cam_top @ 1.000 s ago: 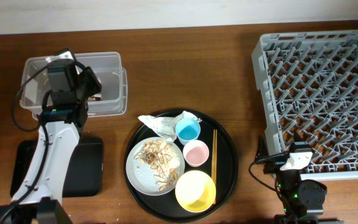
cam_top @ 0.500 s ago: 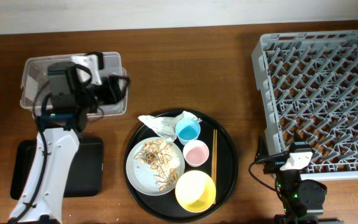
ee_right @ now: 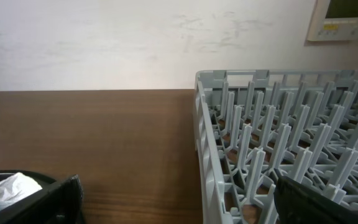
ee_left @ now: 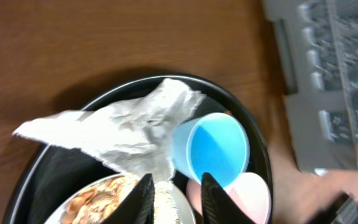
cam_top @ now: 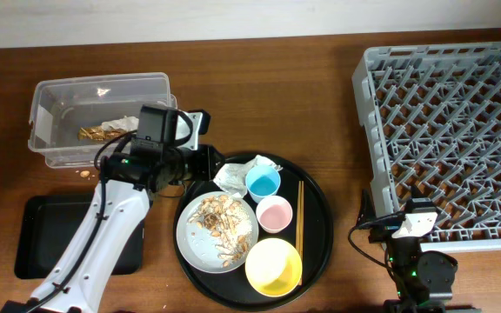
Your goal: Sort waste into correct bins and load items into the dishwasher rack
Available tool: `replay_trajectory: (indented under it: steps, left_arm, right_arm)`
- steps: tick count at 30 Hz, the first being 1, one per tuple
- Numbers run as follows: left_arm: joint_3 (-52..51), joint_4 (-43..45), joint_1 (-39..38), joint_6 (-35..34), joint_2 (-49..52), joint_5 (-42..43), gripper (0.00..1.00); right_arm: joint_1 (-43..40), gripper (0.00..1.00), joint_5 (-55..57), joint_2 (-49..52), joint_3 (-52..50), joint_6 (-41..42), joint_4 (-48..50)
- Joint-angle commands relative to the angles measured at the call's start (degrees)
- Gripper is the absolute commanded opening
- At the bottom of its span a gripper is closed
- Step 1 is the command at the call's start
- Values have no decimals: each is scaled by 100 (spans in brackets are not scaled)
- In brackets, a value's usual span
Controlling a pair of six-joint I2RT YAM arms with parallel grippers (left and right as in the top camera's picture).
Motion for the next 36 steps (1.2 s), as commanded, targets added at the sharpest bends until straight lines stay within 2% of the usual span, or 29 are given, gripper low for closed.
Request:
replay_trajectory:
  steps: [1,2,3,5,7,11,18,21,32,36]
  left_arm:
    - [13,-168,-96,-1600,131,-1770,30]
    - [11,-181,-114,-1834,162,-1963,33]
    - [9,-162,-144,-2192,232,-2094,41]
    - [11,-131,-210,-2542,358,-2096,43]
    - [9,-131,-308,-2686,533,-2098,45]
    - [11,-92,-485,-2959,887,-2162,56]
    - [11,498,-686,-3250,1650,-2352,57]
    - [11,584,-691,-3508,1836,-2356,57]
    - [11,763,-691,-3775,2264,-2868,56]
    - [11,826,-704,-3775,2273,-2870,50]
  right_arm:
    - [-11,99,24,-44,-31,24,-28]
    - [-11,99,24,-44,-31,24,-28]
    - [-11,99,24,-44,-31,24,-28]
    - [-11,99,24,-44,-31,24,-28]
    - [-11,99,24,-44,-31,24,-28]
    - [-11,99,24,-44,-31,24,-28]
    - [-11,99,24,-44,-31,24,-28]
    - [-11,99,24,-44,-31,24,-28]
    - [-11,99,24,-44,-31,24,-28]
    - [-11,99,24,-44,-31,24,-28]
